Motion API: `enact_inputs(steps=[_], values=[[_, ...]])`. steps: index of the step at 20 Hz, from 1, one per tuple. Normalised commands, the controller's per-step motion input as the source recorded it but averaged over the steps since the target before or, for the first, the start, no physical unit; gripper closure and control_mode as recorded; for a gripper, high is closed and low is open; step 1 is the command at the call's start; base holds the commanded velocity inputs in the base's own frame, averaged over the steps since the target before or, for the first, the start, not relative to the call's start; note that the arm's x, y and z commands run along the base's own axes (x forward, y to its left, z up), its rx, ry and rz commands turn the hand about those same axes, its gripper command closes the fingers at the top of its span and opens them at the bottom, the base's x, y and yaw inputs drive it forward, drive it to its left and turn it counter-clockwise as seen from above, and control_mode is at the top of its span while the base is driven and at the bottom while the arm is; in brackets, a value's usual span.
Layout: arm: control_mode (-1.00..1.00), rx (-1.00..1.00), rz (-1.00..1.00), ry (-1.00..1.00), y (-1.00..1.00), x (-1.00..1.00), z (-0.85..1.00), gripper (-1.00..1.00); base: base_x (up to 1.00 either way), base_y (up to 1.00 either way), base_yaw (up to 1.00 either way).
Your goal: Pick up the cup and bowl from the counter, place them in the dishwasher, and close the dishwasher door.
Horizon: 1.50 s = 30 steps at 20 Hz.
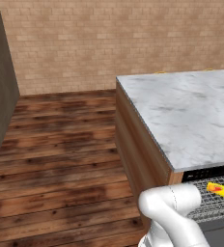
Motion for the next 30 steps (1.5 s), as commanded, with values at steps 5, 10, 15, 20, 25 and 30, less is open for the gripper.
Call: enact_inputs(steps=[5,10,15,20,25,30], values=[[-1.0,0.0,0.0,-0.1,0.0,-0.43,-0.26,-1.0,0.0,0.0,0.0],[-1.0,0.0,0.0,-0.06,-0.01,-0.38,-0.5,-1.0,0.0,0.0,0.0],[-1.0,0.0,0.01,-0.06,-0.14,-0.33,-0.46,-1.0,0.0,0.0,0.0],[-1.0,0.0,0.01,-0.03,-0.24,-0.09,-0.52,-1.0,0.0,0.0,0.0],[-1.0,0.0,0.0,-0.02,-0.42,0.0,-0.51,-1.0,0.0,0.0,0.0],[-1.0,-0.01,0.01,-0.03,-0.39,-0.04,-0.53,-1.0,0.0,0.0,0.0]])
